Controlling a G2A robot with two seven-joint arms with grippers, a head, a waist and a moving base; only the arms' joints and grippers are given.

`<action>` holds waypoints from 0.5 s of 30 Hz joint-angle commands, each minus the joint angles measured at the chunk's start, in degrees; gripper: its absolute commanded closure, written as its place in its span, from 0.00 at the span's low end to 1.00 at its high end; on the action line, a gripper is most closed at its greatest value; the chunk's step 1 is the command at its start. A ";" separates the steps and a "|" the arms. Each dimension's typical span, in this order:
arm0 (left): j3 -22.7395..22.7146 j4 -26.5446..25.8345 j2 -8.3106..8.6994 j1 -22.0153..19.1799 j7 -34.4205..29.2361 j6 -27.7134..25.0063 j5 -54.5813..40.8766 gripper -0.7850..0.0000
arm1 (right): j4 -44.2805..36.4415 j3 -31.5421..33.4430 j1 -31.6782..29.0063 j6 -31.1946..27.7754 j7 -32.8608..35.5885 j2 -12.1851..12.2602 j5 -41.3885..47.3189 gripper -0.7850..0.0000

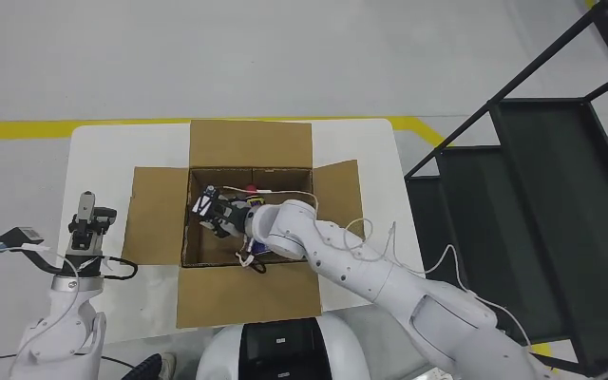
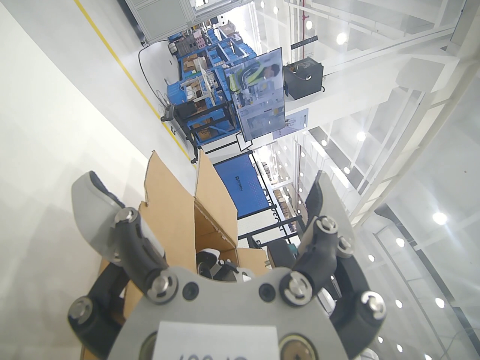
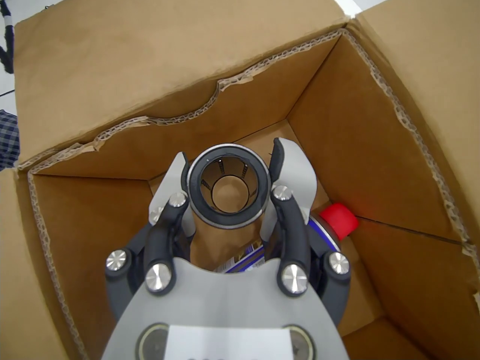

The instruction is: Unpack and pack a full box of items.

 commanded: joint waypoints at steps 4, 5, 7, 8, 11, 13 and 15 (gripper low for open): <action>0.00 0.00 0.00 0.00 0.00 0.00 0.00 0.00 | 2.38 -0.31 0.78 -0.21 0.42 -0.96 0.00 0.66; 0.00 0.00 0.00 0.00 0.00 0.00 0.00 0.00 | 2.70 -0.35 0.85 -0.29 0.56 -1.11 -0.06 0.35; 0.00 0.00 0.00 0.00 0.00 0.00 0.00 0.00 | 3.08 -0.33 0.97 -0.35 0.96 -1.32 -0.47 0.00; 0.00 0.00 0.00 0.00 0.00 0.00 0.00 0.00 | 3.04 -0.22 0.90 -0.43 1.01 -1.39 -0.53 0.00; 0.00 0.00 0.00 0.00 0.00 0.00 0.00 0.00 | 1.76 1.04 0.15 -1.40 0.80 -1.23 0.65 0.00; 0.00 0.00 0.00 0.00 0.00 0.00 0.00 0.00 | -0.33 2.01 -0.76 -1.46 1.31 -0.88 0.61 0.00; 0.00 0.00 0.00 0.00 0.00 0.00 0.00 0.00 | -3.08 3.34 -2.06 -1.36 1.88 -0.29 0.20 0.00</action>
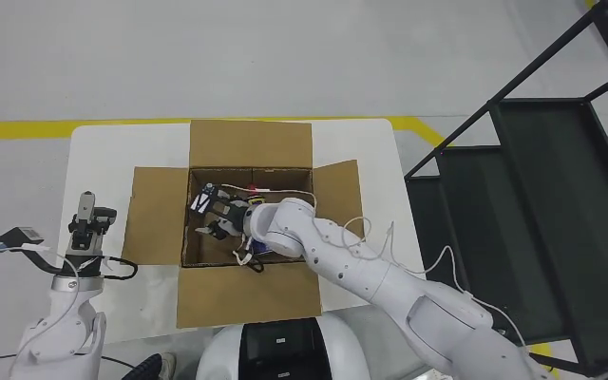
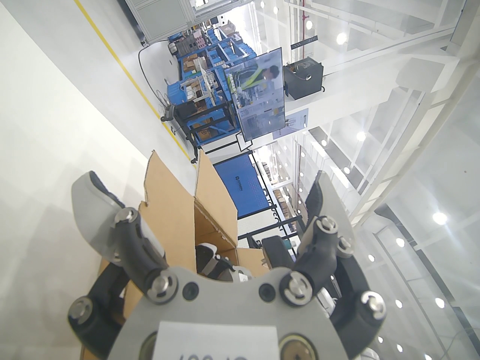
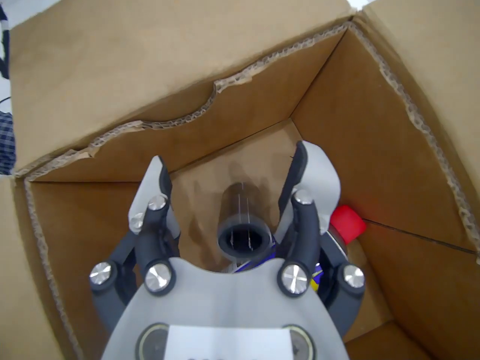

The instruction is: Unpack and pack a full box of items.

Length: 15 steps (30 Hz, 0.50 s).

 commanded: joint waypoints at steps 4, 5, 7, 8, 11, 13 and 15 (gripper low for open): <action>0.00 0.00 0.00 0.00 0.00 0.00 0.00 0.00 | -9.06 3.94 -4.68 -0.06 1.91 1.91 -1.16 0.00; 0.00 0.00 0.00 0.00 0.00 0.00 0.00 0.00 | -11.22 5.14 -6.01 -0.77 1.84 2.38 -0.54 0.00; 0.00 0.00 0.00 0.00 0.00 0.00 0.00 0.00 | -15.94 7.63 -8.72 -2.50 1.81 3.35 0.67 0.00; 0.00 0.00 0.00 0.00 0.00 0.00 0.00 0.00 | -18.17 9.03 -10.17 -3.55 1.72 3.84 1.66 0.00; 0.00 0.00 0.00 0.00 0.00 0.00 0.00 0.00 | -24.59 13.31 -14.44 -7.05 1.89 5.23 5.33 0.00; 0.00 0.00 0.00 0.00 0.00 0.00 0.00 0.00 | -28.05 16.22 -17.18 -9.38 2.12 6.05 8.72 0.00; 0.00 0.00 0.00 0.00 0.00 0.00 0.00 0.00 | -30.76 18.98 -19.31 -10.48 3.86 6.85 10.14 0.00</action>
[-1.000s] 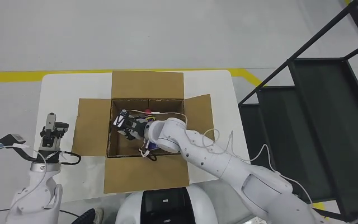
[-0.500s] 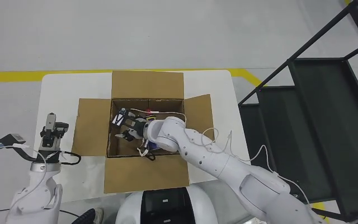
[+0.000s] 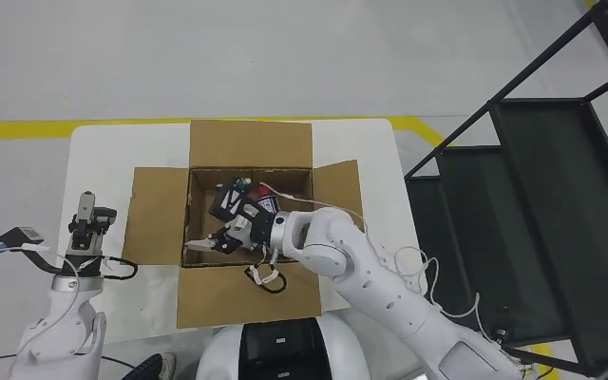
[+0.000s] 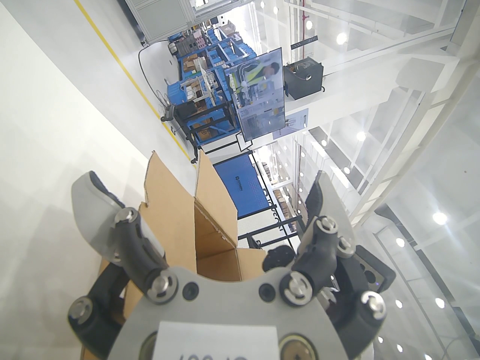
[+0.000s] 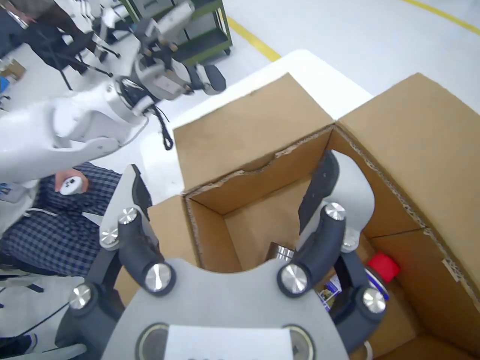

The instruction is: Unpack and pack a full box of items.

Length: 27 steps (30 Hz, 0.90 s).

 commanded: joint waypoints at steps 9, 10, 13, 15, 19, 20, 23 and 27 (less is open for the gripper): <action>-5.52 -5.26 0.25 5.51 -2.20 -0.97 -2.63 0.00 | -7.90 10.04 -7.79 2.32 5.51 2.16 13.09 0.00; -7.17 -5.81 0.41 6.81 -3.79 -1.78 -2.81 0.00 | -8.57 10.92 -8.44 2.70 5.83 2.31 14.82 0.00; -12.06 -5.41 0.87 9.87 -8.03 -4.22 -2.61 0.00 | -10.50 13.47 -9.83 3.50 7.10 2.79 18.46 0.00; -14.22 -4.11 1.10 10.97 -10.49 -5.44 -3.17 0.00 | -11.25 14.60 -10.70 3.40 7.16 2.99 21.21 0.00; -17.03 -0.07 1.36 10.31 -11.55 -6.99 -2.35 0.00 | -11.25 14.60 -10.70 3.40 7.16 2.99 21.21 0.00; -16.79 0.61 1.36 10.00 -11.94 -7.10 -2.29 0.00 | -11.25 14.60 -10.70 3.40 7.16 2.99 21.21 0.00; -16.59 0.72 1.36 9.92 -12.25 -7.02 -2.60 0.00 | -11.25 14.60 -10.70 3.40 7.16 2.99 21.21 0.00; -16.59 0.72 1.36 9.92 -12.25 -7.02 -2.60 0.00 | -11.25 14.60 -10.70 3.40 7.16 2.99 21.21 0.00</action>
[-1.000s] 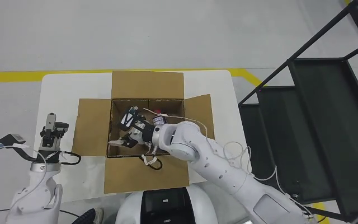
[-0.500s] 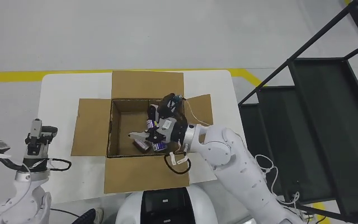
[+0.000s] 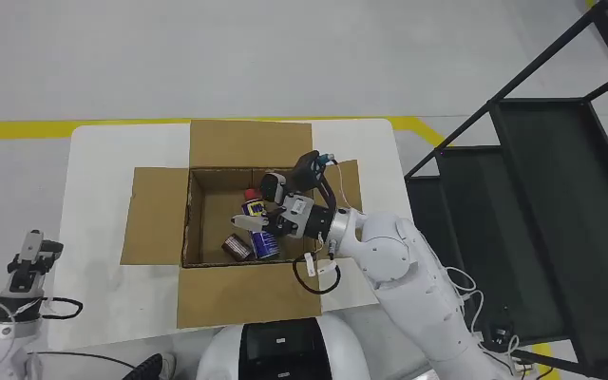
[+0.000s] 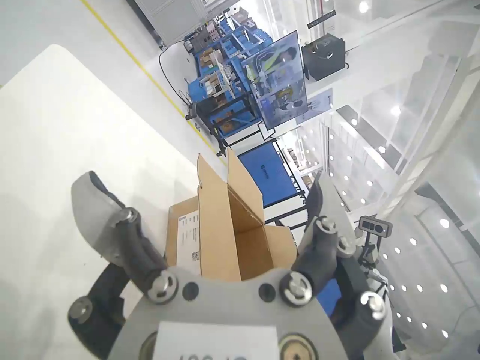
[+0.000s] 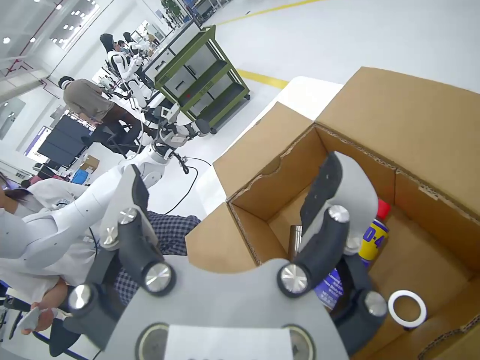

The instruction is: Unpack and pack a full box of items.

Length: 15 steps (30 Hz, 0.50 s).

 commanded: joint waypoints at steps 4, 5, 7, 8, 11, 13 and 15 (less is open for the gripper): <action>-0.01 0.00 0.00 0.00 0.00 0.00 0.01 0.00 | 0.00 0.00 0.00 0.00 0.00 0.00 0.00 0.00; -0.01 0.00 0.00 0.00 0.00 0.00 0.01 0.00 | 0.00 0.00 0.00 0.00 0.00 0.00 0.00 0.00; -0.01 0.00 0.00 0.00 0.00 0.00 0.01 0.00 | 0.09 -0.19 -0.23 -0.03 -0.59 -0.04 0.98 0.00; -0.01 0.00 0.00 0.00 0.00 0.00 0.01 0.00 | 0.48 -0.38 -0.25 -0.27 -1.02 -0.05 2.22 0.00; 1.36 0.92 0.08 -1.99 -0.79 3.48 2.93 0.00 | 1.47 -0.18 0.55 -1.12 -1.10 -0.02 6.83 0.00; 3.14 2.09 0.20 -4.02 -2.75 4.57 5.24 0.00 | 1.28 0.67 0.67 -1.74 -0.74 0.14 9.48 0.00; 5.05 3.53 0.32 -6.14 -5.63 4.63 5.19 0.00 | 0.75 2.00 0.02 -2.40 -0.55 0.40 12.34 0.00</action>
